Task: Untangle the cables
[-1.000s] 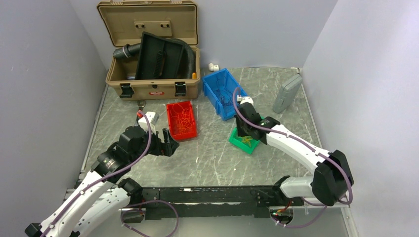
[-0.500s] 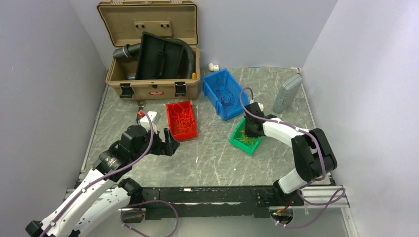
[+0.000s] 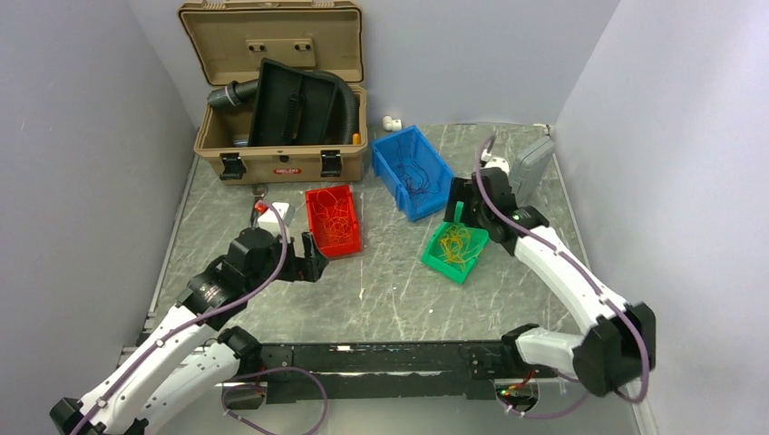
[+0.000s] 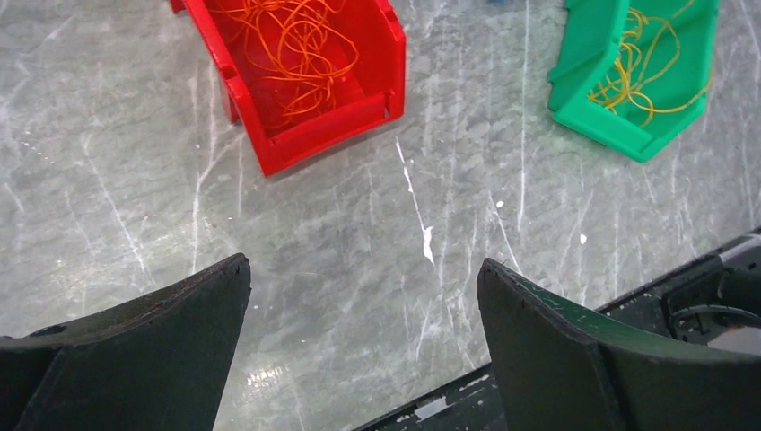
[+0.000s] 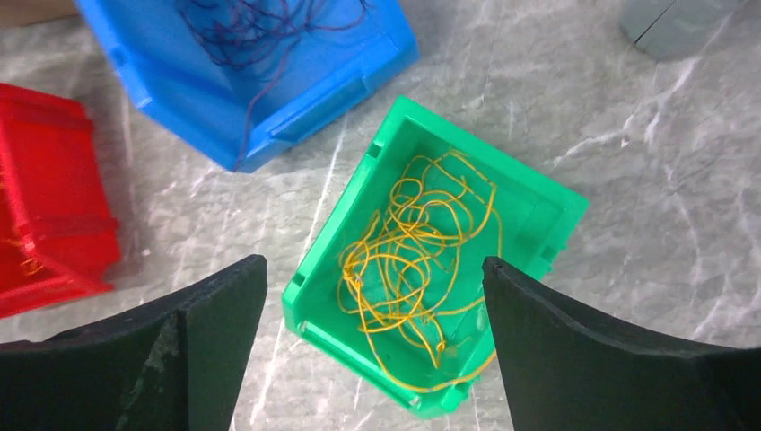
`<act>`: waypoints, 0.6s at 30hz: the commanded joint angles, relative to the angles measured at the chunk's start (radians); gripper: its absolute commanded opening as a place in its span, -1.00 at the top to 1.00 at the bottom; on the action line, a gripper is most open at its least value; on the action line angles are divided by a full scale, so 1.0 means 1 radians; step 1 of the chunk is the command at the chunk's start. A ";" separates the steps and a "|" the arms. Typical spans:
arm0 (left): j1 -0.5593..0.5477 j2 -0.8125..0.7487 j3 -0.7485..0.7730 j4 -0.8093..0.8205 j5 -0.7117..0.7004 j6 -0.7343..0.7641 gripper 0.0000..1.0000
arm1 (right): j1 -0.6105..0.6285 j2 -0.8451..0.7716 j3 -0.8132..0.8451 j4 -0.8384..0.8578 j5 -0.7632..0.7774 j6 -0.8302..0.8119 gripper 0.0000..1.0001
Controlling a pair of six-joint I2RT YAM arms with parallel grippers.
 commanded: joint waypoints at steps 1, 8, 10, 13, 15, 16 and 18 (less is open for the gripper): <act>0.006 0.006 0.011 0.042 -0.088 -0.001 -0.97 | -0.001 -0.160 -0.042 -0.002 -0.048 -0.026 -0.87; 0.005 -0.113 -0.105 0.112 -0.195 -0.073 -0.97 | 0.001 -0.487 -0.314 0.224 -0.060 -0.036 -0.97; 0.004 -0.180 -0.159 0.125 -0.232 -0.091 -0.97 | 0.003 -0.599 -0.413 0.295 -0.068 -0.061 -1.00; 0.004 -0.234 -0.216 0.139 -0.289 -0.089 -0.97 | 0.001 -0.708 -0.502 0.332 -0.032 -0.063 -1.00; 0.004 -0.247 -0.229 0.133 -0.344 -0.082 -0.97 | 0.000 -0.726 -0.504 0.310 0.021 -0.060 -1.00; 0.004 -0.250 -0.231 0.128 -0.378 -0.080 -0.97 | 0.001 -0.727 -0.501 0.296 0.059 -0.052 -1.00; 0.004 -0.258 -0.235 0.120 -0.464 -0.078 -0.98 | 0.001 -0.721 -0.497 0.288 0.160 -0.043 -0.99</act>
